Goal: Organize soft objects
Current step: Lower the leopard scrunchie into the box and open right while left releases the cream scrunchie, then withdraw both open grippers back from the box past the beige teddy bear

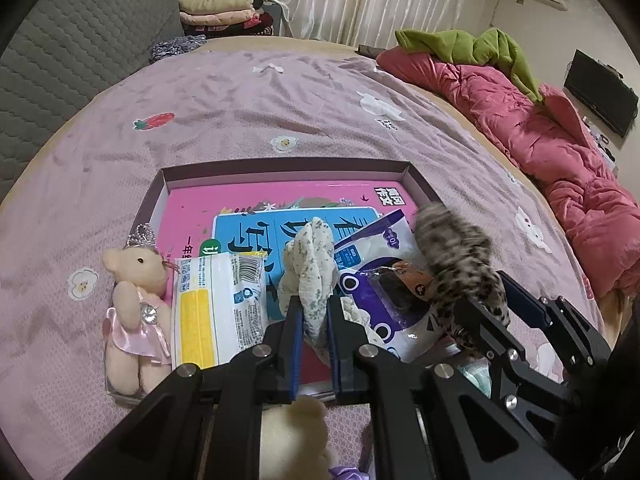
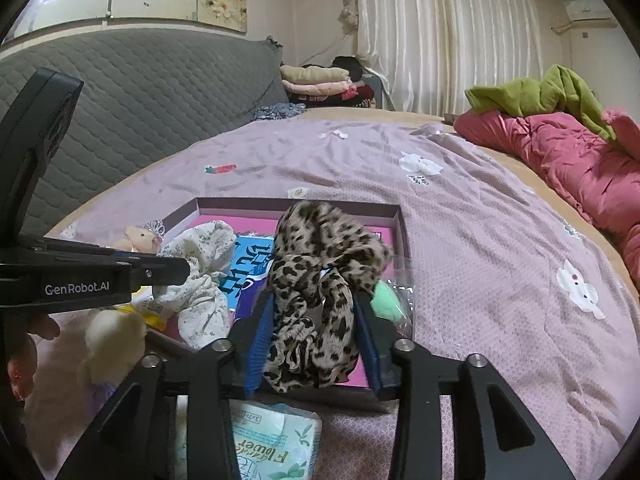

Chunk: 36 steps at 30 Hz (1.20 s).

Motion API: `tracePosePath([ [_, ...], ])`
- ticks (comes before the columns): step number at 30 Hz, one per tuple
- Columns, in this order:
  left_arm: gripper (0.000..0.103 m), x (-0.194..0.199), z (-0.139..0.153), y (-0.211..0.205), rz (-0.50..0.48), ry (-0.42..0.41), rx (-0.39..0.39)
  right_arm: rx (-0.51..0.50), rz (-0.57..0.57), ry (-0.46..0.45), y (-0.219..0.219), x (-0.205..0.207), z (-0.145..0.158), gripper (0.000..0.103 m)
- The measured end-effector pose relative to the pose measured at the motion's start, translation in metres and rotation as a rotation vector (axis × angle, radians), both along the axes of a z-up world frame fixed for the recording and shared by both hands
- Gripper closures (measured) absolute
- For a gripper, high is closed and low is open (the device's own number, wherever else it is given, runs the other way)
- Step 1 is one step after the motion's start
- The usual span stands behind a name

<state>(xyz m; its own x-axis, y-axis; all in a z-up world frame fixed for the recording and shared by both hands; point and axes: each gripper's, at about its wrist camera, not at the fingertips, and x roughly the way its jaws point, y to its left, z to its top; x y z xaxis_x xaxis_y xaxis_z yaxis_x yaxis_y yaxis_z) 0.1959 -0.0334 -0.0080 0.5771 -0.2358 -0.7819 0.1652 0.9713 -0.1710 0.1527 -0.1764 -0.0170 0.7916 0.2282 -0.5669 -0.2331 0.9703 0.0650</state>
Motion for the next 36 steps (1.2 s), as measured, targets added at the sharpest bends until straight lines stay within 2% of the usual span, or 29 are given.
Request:
tracePosePath([
  [2, 0.092, 0.000, 0.002, 0.001, 0.001, -0.006, -0.007, -0.005, -0.004, -0.013, 0.000, -0.002, 0.002, 0.052],
  [6, 0.090, -0.001, 0.004, 0.002, 0.003, -0.015, -0.011, -0.003, -0.010, -0.021, -0.002, -0.003, 0.004, 0.051],
  [14, 0.074, -0.002, 0.005, 0.000, -0.004, -0.013, 0.000, -0.004, -0.025, -0.047, -0.006, -0.006, 0.008, 0.050],
  [21, 0.072, -0.004, 0.005, -0.011, -0.028, -0.010, 0.002, 0.005, -0.035, -0.050, -0.009, -0.007, 0.009, 0.049],
  [25, 0.061, -0.006, 0.009, -0.012, -0.033, -0.023, -0.005, 0.013, -0.036, -0.053, -0.011, -0.008, 0.010, 0.049],
  [36, 0.060, -0.008, 0.011, -0.010, -0.032, -0.022, 0.000, 0.017, -0.033, -0.054, -0.011, -0.008, 0.009, 0.044],
])
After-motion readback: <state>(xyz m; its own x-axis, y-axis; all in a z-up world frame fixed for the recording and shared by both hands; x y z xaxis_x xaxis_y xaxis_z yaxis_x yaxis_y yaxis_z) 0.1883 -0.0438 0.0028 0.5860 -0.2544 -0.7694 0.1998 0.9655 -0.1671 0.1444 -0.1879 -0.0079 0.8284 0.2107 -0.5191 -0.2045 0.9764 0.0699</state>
